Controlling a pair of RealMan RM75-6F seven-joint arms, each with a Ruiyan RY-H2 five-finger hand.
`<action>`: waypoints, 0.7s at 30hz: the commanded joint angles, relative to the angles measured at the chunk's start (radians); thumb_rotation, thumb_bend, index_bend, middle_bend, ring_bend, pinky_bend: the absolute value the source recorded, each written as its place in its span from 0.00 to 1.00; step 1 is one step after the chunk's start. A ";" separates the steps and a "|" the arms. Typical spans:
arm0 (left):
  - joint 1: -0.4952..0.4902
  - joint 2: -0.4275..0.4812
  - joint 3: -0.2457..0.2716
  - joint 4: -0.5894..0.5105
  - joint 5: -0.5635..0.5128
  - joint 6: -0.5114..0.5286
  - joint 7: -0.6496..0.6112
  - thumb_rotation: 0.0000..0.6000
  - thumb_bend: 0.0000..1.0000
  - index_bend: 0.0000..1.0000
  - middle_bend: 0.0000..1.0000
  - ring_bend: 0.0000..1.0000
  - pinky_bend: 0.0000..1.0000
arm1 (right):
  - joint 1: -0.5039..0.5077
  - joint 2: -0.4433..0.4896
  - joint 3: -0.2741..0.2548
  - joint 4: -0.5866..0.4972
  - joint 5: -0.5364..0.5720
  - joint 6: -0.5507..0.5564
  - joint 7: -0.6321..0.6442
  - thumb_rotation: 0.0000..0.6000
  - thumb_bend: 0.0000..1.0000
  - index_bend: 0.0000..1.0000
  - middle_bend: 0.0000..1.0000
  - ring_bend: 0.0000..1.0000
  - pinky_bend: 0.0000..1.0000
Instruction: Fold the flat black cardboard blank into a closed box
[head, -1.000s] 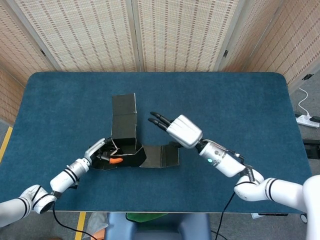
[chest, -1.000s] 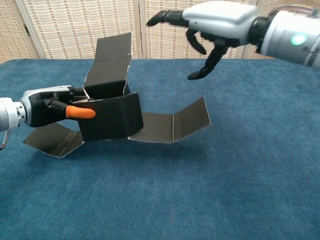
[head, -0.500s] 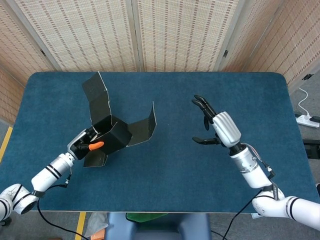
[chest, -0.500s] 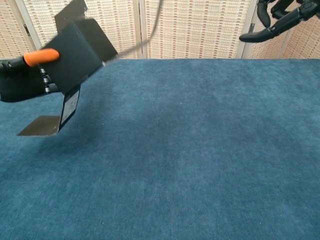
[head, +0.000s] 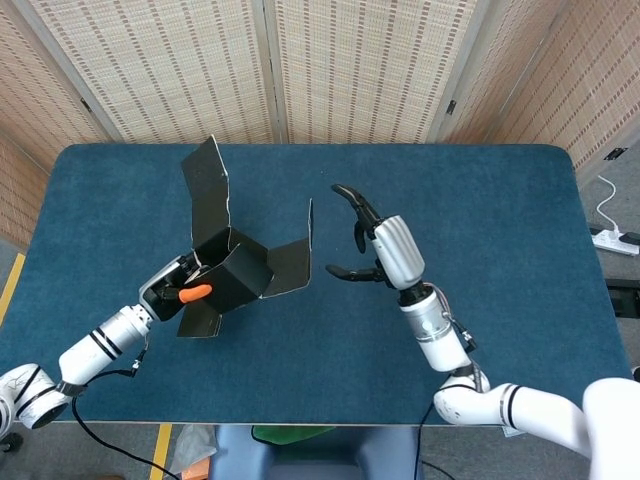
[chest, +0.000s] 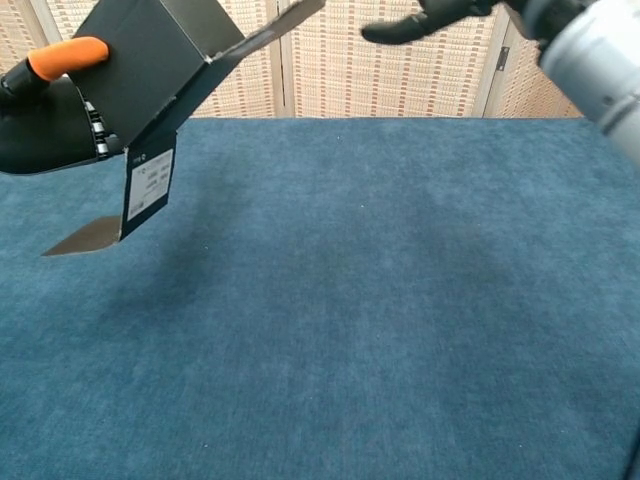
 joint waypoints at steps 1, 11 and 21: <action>-0.003 0.005 0.008 -0.008 0.005 0.002 0.041 1.00 0.20 0.28 0.33 0.51 0.51 | 0.048 -0.038 0.049 -0.009 0.016 -0.016 -0.053 1.00 0.00 0.00 0.13 0.73 1.00; -0.012 -0.002 0.021 -0.011 0.006 -0.021 0.214 1.00 0.20 0.28 0.33 0.51 0.51 | 0.100 -0.043 0.064 -0.044 -0.010 -0.054 -0.166 1.00 0.00 0.00 0.14 0.74 1.00; -0.036 -0.004 0.030 -0.013 0.017 -0.043 0.319 1.00 0.20 0.28 0.33 0.51 0.51 | 0.130 0.007 0.004 -0.066 -0.056 -0.146 -0.256 1.00 0.00 0.00 0.14 0.74 1.00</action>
